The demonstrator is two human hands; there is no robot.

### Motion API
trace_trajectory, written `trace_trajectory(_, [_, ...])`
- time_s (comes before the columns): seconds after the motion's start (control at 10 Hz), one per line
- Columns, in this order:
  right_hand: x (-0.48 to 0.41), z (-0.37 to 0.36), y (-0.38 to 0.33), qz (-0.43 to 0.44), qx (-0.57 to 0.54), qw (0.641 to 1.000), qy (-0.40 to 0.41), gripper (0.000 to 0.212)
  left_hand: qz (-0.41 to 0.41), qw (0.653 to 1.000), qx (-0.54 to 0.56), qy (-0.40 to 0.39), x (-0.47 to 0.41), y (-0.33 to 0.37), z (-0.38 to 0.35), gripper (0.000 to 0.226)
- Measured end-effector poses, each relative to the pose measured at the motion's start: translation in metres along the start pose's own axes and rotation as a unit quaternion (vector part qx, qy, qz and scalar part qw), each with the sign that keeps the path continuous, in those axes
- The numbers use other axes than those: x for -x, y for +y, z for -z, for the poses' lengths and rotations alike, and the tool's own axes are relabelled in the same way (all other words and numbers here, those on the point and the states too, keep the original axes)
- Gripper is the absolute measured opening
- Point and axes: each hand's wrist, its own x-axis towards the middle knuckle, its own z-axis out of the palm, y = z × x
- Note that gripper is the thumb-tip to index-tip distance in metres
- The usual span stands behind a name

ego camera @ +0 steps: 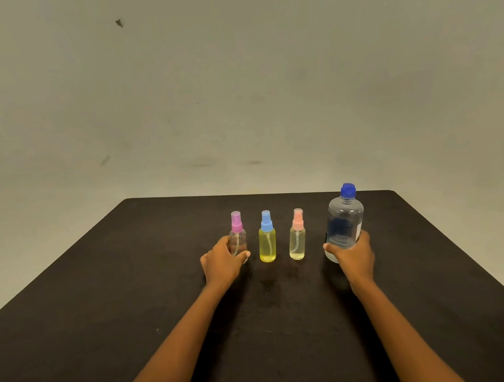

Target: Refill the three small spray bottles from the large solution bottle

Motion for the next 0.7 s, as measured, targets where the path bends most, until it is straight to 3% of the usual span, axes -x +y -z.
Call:
trace_trajectory(0.5, [0.008,-0.013,0.009,0.031,0.046,0.998,0.002,0.073,0.019,1.0,-0.007,0.012,0.009,0.004,-0.002,0.04])
trace_trajectory(0.6, [0.007,-0.013,0.01,0.028,0.053,0.998,-0.019,0.096,0.031,1.0,0.004,0.005,0.01,0.005,-0.001,0.059])
trace_trajectory(0.7, [0.016,-0.008,0.001,0.031,0.071,0.997,0.002,0.113,0.03,0.999,0.022,-0.007,0.017,0.007,0.003,0.097])
